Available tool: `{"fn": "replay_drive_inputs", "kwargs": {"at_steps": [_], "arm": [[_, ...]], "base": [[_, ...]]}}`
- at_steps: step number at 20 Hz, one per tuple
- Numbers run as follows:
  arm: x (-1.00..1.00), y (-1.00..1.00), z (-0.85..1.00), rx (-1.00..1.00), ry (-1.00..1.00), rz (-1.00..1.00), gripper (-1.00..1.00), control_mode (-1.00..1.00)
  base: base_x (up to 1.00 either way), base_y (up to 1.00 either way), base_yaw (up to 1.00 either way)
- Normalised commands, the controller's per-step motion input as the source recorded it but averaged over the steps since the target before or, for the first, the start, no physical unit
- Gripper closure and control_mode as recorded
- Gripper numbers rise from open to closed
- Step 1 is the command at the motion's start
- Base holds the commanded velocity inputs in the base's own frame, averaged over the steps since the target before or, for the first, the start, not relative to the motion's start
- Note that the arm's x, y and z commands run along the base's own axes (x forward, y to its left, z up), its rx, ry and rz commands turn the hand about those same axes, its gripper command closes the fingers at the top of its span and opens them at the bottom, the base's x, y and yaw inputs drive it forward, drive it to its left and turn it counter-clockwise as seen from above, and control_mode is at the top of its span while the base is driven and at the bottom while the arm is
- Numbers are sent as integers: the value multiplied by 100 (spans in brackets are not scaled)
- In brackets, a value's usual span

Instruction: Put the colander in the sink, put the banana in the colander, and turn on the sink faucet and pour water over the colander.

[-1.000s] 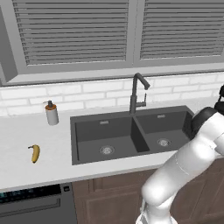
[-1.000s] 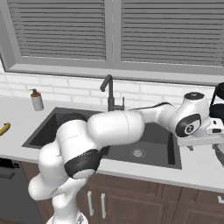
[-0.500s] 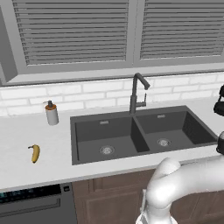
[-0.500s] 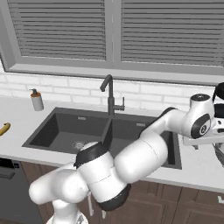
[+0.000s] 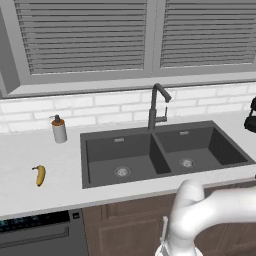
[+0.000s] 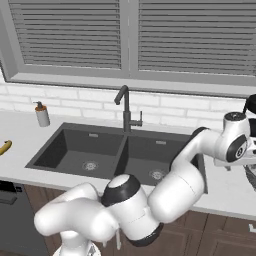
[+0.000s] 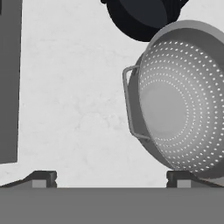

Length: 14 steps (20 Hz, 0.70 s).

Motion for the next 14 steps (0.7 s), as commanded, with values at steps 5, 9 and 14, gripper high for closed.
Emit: {"fn": "replay_drive_inputs", "kwargs": {"at_steps": [5, 9, 14], "arm": [[26, -28, -9, -5, -1, 0, -100, -100], [22, -24, -16, -5, 0, 0, -100, -100], [25, -26, -19, -1, 0, 0, -100, -100]], "base": [[0, 0, 0], [0, 0, 0], [0, 0, 0]]}}
